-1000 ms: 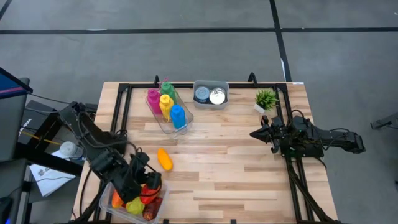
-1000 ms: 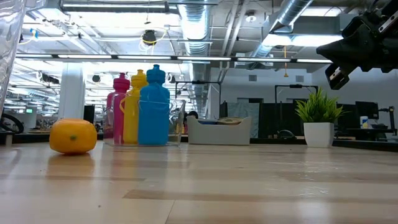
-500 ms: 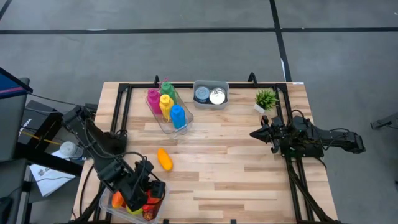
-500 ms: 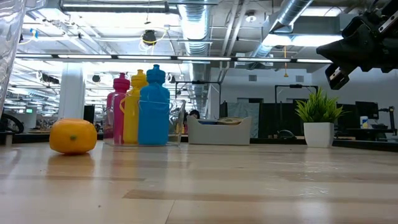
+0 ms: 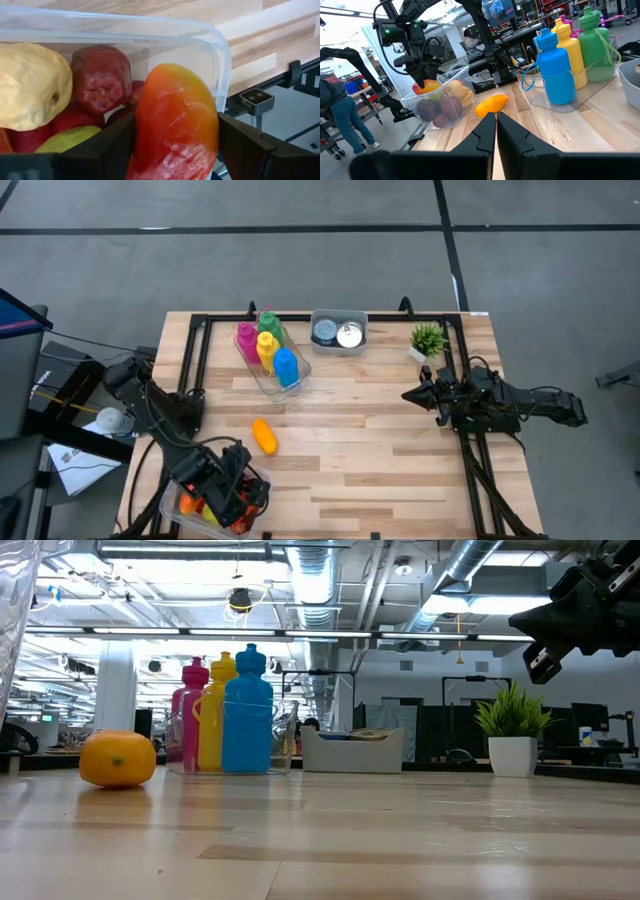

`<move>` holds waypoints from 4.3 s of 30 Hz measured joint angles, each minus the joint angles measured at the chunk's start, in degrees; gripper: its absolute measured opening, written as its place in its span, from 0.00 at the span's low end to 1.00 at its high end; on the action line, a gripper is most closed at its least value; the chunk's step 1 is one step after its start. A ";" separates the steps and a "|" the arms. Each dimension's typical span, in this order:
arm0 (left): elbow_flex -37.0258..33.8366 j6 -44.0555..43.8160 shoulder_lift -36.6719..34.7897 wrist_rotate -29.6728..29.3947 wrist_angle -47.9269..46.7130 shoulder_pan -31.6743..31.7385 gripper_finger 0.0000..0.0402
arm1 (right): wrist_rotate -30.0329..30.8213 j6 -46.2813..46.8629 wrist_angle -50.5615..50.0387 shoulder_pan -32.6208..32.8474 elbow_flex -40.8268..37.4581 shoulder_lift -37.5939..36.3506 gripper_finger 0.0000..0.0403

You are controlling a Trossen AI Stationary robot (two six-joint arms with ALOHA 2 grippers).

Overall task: Pick & Place Food Item
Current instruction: Put the red mango into the white bin, then put the yellow mango into the white bin

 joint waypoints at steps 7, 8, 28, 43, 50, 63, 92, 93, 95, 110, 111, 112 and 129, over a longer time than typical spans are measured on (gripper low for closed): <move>0.00 0.35 -0.02 -2.30 0.02 -0.04 0.62 | 0.01 0.00 0.00 -0.02 0.00 0.00 0.03; 0.00 0.35 -0.02 -2.34 0.00 -0.04 0.62 | 0.01 0.00 0.00 0.00 0.00 -0.02 0.03; 0.00 2.12 -0.04 -2.69 0.52 0.45 0.84 | 0.01 0.00 0.00 -0.01 0.00 -0.01 0.03; 0.04 13.99 -10.00 -10.74 5.48 5.87 0.82 | 0.01 0.00 0.00 0.00 0.00 0.00 0.03; 0.07 44.10 -12.56 -5.78 3.41 21.06 0.79 | 0.01 0.00 0.00 -0.02 0.00 -0.01 0.03; 0.04 100.53 -7.61 6.47 -0.01 33.09 0.79 | 0.01 0.00 0.00 0.00 0.00 0.00 0.03; -19.63 121.65 -0.92 12.81 5.49 35.18 0.77 | 0.01 0.00 0.00 0.00 0.00 -0.02 0.03; -19.95 121.73 -0.92 12.77 5.72 35.33 0.77 | 0.01 0.00 0.00 -0.02 0.00 0.00 0.03; -20.45 122.64 -0.92 12.79 6.46 35.73 0.77 | 0.01 0.00 0.00 -0.02 0.00 -0.02 0.03; -20.58 136.96 -0.94 17.07 6.34 35.76 0.77 | 0.01 0.01 0.00 -0.01 0.00 -0.01 0.03; -20.58 137.02 -0.94 17.07 6.32 35.80 0.77 | 0.01 0.01 0.01 0.00 0.00 -0.01 0.03; -20.59 137.03 -0.94 17.18 6.28 35.95 0.77 | 0.01 0.00 0.00 0.00 0.00 0.00 0.03; -20.57 144.69 -0.54 20.96 6.44 38.03 0.72 | 0.01 0.00 0.00 -0.02 0.00 0.00 0.03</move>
